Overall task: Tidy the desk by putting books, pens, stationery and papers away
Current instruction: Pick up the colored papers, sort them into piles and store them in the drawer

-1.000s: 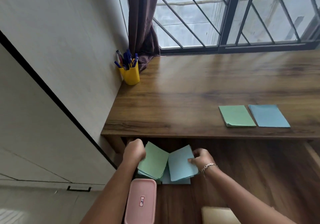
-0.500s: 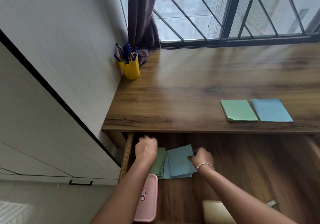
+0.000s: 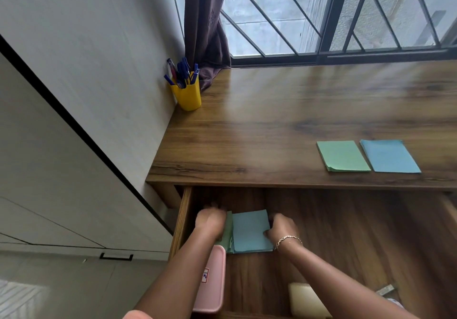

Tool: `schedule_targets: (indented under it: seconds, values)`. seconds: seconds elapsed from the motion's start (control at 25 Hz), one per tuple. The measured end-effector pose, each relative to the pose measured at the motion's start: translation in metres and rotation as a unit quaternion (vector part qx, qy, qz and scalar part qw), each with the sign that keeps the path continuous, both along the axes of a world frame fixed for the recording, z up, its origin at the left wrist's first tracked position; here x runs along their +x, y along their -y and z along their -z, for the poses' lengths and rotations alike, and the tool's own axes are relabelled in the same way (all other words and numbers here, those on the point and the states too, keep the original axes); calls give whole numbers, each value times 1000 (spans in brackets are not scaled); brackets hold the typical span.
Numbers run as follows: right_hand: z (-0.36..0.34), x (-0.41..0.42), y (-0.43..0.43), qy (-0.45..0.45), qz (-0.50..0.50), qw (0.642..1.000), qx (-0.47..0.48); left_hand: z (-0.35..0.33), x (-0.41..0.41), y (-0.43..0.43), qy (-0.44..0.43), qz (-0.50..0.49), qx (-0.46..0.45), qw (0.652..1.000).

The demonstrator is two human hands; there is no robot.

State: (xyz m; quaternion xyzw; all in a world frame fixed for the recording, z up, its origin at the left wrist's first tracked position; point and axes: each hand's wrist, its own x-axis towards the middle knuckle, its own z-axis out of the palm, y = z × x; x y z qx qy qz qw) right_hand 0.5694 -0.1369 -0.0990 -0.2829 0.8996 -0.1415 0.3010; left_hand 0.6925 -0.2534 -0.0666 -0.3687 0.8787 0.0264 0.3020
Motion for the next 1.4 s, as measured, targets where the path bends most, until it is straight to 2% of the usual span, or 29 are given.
schedule_targets:
  seconds: [0.12, 0.2, 0.28, 0.36, 0.48, 0.6, 0.72, 0.96, 1.12, 1.2, 1.4]
  values:
    - [-2, 0, -3, -25, -42, 999, -6, -1, 1, -3, -12, -10, -11, 1000]
    - [-11, 2, -6, -116, -118, 986, -26, -6, -1, -8, -58, 13, -54, 997]
    - [-21, 4, -9, -265, -198, 937, -115, -13, -6, -16, -153, 62, -99, 981]
    - [-21, -1, -10, -355, -226, 882, -211, -19, -10, -23, -284, 122, -167, 936]
    - [-31, -11, -8, -379, -232, 860, -250, -24, -19, -25, -379, 141, -221, 888]
    - [-39, -26, -12, -412, -227, 848, -245, -35, -36, -24, -401, 114, -205, 886]
    - [-45, -50, -23, -409, -210, 861, -218, -45, -63, -28, -385, 85, -169, 903]
    - [-63, -117, -56, -367, -123, 899, -205, -65, -129, -50, -403, -30, -94, 910]
    - [-82, -177, -75, -300, -18, 931, -206, -78, -180, -65, -432, -157, 49, 887]
    - [-88, -206, -81, -293, 13, 935, -198, -81, -204, -71, -429, -202, 102, 874]
    - [-97, -252, -84, -245, 105, 957, -111, -83, -243, -72, -405, -292, 119, 858]
